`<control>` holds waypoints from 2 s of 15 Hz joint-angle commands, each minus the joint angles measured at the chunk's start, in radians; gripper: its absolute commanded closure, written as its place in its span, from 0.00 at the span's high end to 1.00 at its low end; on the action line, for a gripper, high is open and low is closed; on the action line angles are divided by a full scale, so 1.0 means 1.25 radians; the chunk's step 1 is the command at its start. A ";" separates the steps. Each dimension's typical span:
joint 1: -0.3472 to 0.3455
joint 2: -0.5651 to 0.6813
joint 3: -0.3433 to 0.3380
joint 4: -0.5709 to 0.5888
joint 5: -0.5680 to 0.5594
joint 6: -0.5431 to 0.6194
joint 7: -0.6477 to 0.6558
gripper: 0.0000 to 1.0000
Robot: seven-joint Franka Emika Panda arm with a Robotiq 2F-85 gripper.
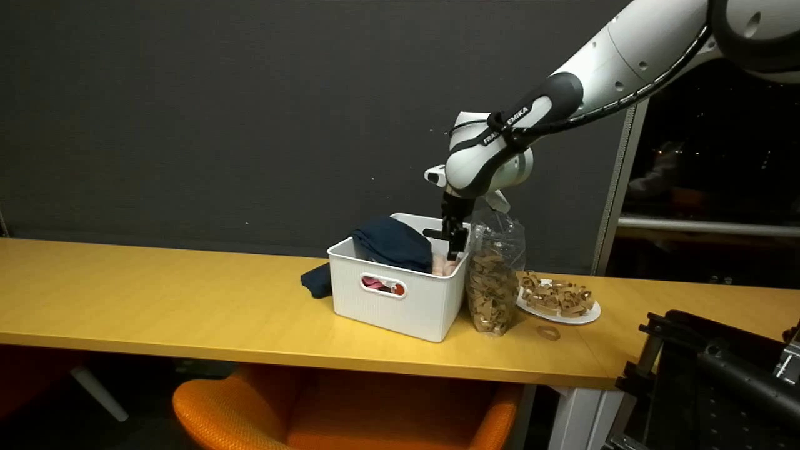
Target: Take the peach t-shirt out of the container and put it on the backrest of the chair.
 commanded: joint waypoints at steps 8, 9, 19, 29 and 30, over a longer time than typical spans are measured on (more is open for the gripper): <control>-0.020 0.145 0.010 0.229 0.013 -0.042 -0.050 0.49; -0.020 0.148 0.012 0.236 0.015 -0.041 -0.050 0.42; -0.025 0.166 0.045 0.291 0.051 -0.070 -0.071 0.01; -0.013 0.128 0.094 0.322 0.048 -0.066 -0.065 0.01; -0.012 0.124 0.098 0.325 0.048 -0.067 -0.065 0.01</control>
